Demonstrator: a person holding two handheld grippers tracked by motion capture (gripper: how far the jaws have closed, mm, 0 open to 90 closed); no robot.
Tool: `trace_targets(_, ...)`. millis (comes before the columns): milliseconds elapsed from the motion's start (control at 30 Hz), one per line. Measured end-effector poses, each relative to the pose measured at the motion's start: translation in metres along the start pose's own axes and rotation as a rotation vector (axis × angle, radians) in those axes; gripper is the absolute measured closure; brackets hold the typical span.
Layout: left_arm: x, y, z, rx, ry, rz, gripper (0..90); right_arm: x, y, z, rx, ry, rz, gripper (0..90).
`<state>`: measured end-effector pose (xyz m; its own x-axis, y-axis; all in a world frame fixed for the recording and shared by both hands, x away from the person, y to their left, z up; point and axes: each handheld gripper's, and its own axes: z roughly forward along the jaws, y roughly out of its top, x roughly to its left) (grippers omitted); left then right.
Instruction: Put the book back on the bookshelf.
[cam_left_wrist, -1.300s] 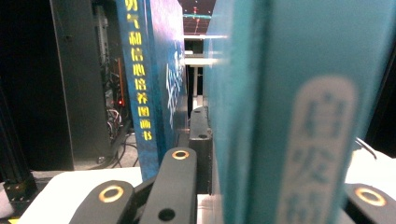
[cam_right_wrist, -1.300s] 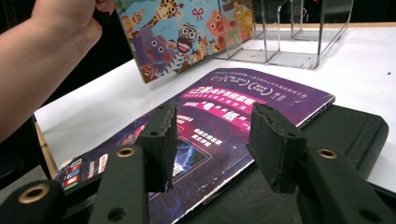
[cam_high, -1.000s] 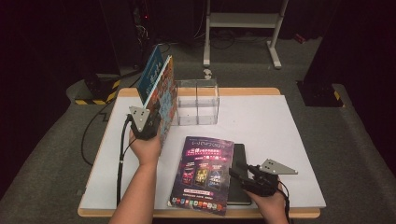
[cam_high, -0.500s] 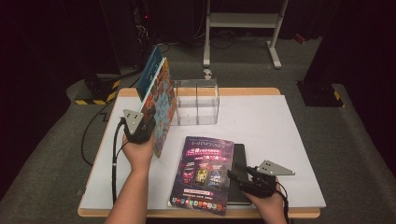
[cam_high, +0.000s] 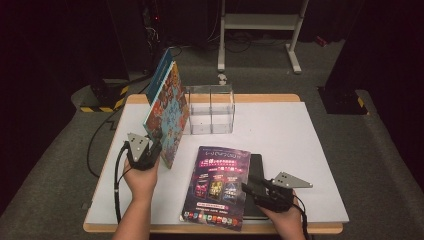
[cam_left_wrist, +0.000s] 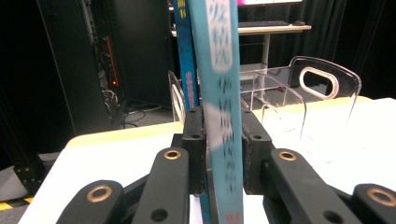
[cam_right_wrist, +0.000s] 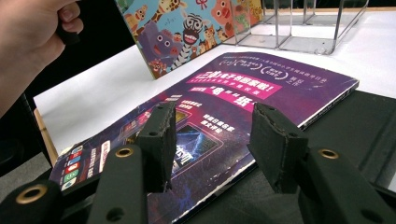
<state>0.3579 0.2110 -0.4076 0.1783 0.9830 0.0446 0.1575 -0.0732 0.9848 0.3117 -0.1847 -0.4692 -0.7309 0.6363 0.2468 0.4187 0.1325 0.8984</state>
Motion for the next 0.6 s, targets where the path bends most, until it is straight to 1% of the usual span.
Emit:
trace_targets(167, -0.004, -0.002, -0.002, -0.001, 0.020, -0.009, 77.3, 0.000, 0.000, 0.000, -0.001, 0.001, 0.001, 50.4)
trace_targets(233, -0.006, -0.002, -0.002, -0.003, 0.031, -0.005, 78.1, 0.000, 0.000, 0.000, -0.001, 0.001, 0.002, 50.4)
trace_targets(333, -0.010, -0.002, -0.001, -0.015, 0.032, -0.004, 79.1, 0.000, 0.000, 0.000, -0.001, 0.002, 0.004, 50.4)
trace_targets(500, -0.018, 0.001, 0.004, -0.021, 0.041, 0.017, 79.8, 0.000, 0.000, -0.001, -0.003, 0.004, 0.009, 50.4)
trace_targets(600, -0.018, 0.001, 0.008, -0.022, 0.050, 0.015, 80.0, -0.001, 0.000, -0.002, -0.008, 0.005, 0.009, 50.5)
